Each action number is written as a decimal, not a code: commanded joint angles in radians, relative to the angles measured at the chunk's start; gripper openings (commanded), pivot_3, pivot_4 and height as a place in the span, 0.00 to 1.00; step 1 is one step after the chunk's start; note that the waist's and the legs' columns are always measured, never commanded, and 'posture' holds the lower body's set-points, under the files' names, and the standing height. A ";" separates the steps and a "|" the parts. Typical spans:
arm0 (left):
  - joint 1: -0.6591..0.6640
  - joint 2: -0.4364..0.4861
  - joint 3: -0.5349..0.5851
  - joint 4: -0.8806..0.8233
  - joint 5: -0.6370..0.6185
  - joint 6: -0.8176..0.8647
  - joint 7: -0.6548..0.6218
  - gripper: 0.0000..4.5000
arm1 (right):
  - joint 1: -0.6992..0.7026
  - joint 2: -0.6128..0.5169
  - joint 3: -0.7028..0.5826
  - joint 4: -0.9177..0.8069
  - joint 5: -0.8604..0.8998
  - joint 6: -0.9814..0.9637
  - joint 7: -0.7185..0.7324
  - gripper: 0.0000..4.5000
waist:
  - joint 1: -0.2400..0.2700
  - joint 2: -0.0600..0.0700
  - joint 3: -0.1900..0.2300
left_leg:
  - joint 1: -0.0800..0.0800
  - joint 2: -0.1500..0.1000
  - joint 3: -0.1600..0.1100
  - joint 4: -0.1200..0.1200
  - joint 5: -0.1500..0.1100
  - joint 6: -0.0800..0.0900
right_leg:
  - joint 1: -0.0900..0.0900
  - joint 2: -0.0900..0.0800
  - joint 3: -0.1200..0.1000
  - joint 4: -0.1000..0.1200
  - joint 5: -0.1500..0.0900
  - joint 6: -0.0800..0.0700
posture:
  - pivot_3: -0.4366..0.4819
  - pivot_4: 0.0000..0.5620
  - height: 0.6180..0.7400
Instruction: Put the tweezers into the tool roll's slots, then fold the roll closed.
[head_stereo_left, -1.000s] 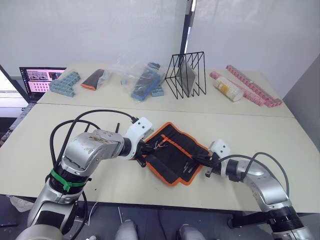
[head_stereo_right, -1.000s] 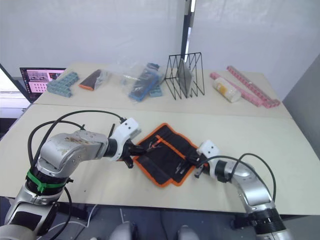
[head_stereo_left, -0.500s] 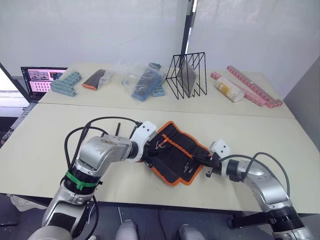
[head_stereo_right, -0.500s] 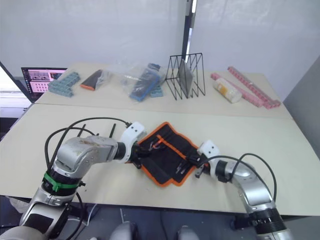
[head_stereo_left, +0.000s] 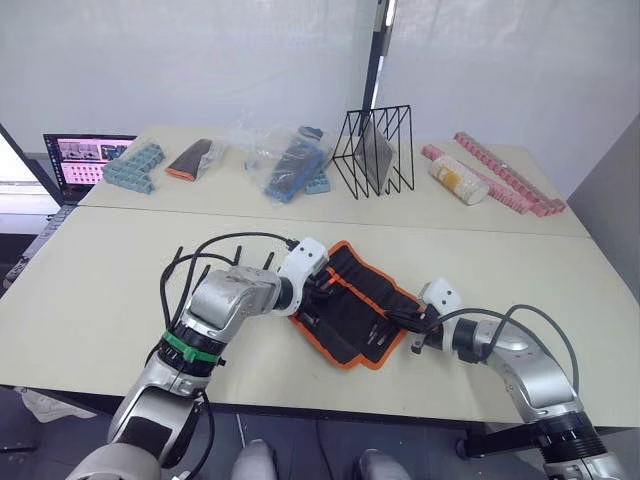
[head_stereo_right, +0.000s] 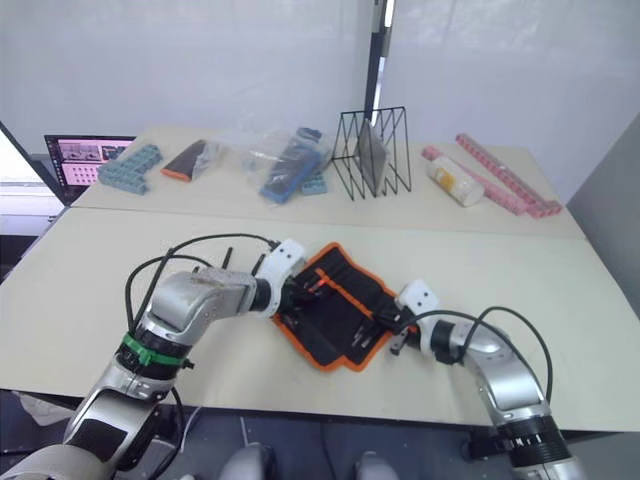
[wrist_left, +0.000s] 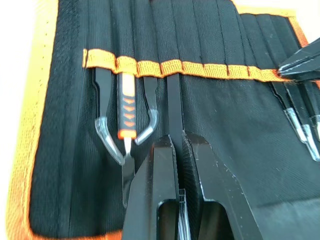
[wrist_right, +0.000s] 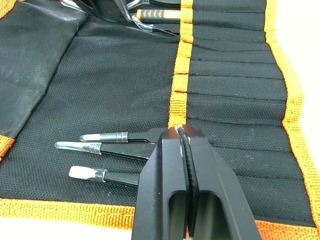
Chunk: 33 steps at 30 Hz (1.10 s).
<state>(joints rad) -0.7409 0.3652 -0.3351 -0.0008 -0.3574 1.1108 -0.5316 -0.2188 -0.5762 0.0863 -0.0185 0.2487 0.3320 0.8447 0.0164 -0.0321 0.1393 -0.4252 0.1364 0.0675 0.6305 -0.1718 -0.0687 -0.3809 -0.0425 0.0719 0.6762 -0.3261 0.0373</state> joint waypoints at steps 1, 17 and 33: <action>-0.041 -0.019 -0.034 0.044 0.050 -0.075 -0.019 0.00 | 0.022 0.000 0.026 0.055 -0.031 0.026 -0.004 0.01 | 0.000 0.000 0.000 | 0.000 0.000 0.000 0.000 0.000 0.000 | 0.000 0.000 0.000 0.000 0.000 0.000 | 0.48 0.27 0.78; -0.070 -0.162 -0.054 0.337 0.228 -0.346 0.003 0.00 | 0.027 0.014 0.027 0.061 -0.031 0.040 -0.023 0.01 | 0.002 0.001 -0.002 | 0.004 -0.003 -0.006 0.000 0.001 0.001 | 0.013 0.000 -0.001 -0.010 -0.001 0.002 | 0.48 0.27 0.78; -0.047 -0.071 -0.004 0.007 0.178 -0.044 -0.056 0.98 | -0.025 0.028 0.052 0.135 -0.045 0.025 -0.022 0.00 | -0.018 0.003 -0.002 | 0.004 -0.007 -0.013 -0.003 0.001 0.002 | 0.013 0.001 0.000 -0.010 -0.002 0.003 | 0.48 0.27 0.78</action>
<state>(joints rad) -0.7765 0.2781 -0.3779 0.0898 -0.1611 0.9989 -0.5817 -0.2695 -0.5453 0.1137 0.0428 0.2480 0.3316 0.8323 -0.0021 -0.0294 0.1371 -0.4214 0.1292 0.0541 0.6278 -0.1706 -0.0671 -0.3684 -0.0412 0.0720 0.6666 -0.3277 0.0400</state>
